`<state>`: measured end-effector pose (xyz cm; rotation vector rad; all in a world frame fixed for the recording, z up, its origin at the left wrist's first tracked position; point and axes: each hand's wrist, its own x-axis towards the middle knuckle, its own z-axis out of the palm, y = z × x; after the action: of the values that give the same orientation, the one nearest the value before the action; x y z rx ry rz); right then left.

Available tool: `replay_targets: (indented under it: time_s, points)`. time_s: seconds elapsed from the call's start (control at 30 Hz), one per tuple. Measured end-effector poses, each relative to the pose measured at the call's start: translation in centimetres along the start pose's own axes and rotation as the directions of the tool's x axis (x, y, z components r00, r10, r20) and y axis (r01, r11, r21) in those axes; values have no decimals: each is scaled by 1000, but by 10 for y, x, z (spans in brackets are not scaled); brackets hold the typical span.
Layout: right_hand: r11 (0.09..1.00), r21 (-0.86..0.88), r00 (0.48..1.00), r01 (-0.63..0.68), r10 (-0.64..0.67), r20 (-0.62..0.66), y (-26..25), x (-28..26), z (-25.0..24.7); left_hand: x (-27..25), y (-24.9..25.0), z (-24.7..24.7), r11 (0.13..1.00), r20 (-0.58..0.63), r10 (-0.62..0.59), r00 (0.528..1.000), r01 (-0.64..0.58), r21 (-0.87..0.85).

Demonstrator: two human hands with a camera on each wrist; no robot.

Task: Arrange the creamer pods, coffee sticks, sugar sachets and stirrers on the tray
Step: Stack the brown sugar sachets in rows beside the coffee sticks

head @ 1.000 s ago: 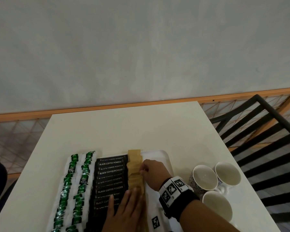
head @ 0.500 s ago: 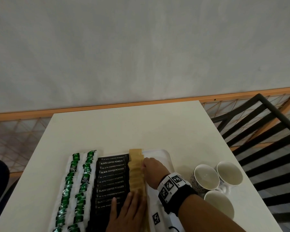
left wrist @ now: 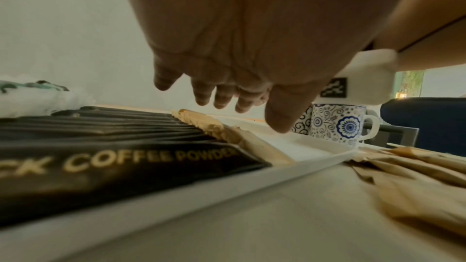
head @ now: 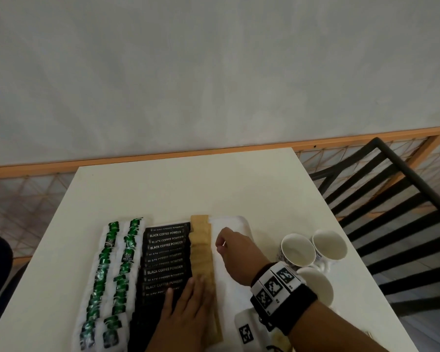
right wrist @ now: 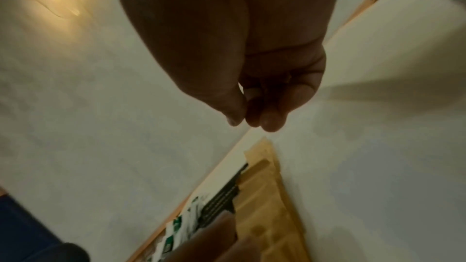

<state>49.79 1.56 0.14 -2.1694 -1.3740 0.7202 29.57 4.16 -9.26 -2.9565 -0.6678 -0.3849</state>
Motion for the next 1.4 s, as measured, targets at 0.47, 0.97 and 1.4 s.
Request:
replay_targets:
  time_s: [0.47,0.97,1.4]
  points:
    - [890,-388,884,241,-37,465,31,-170,17,-38,75,-71,962,596,95,797,81,-262]
    - [899,-403,971,172,-86,224,26,-174,53,-42,88,-63,792,622,-136,771,461,-399]
    - [971,-122,956,208,-175,236,18,-151,30,-36,57,-85,470,491,-200,848,523,-711]
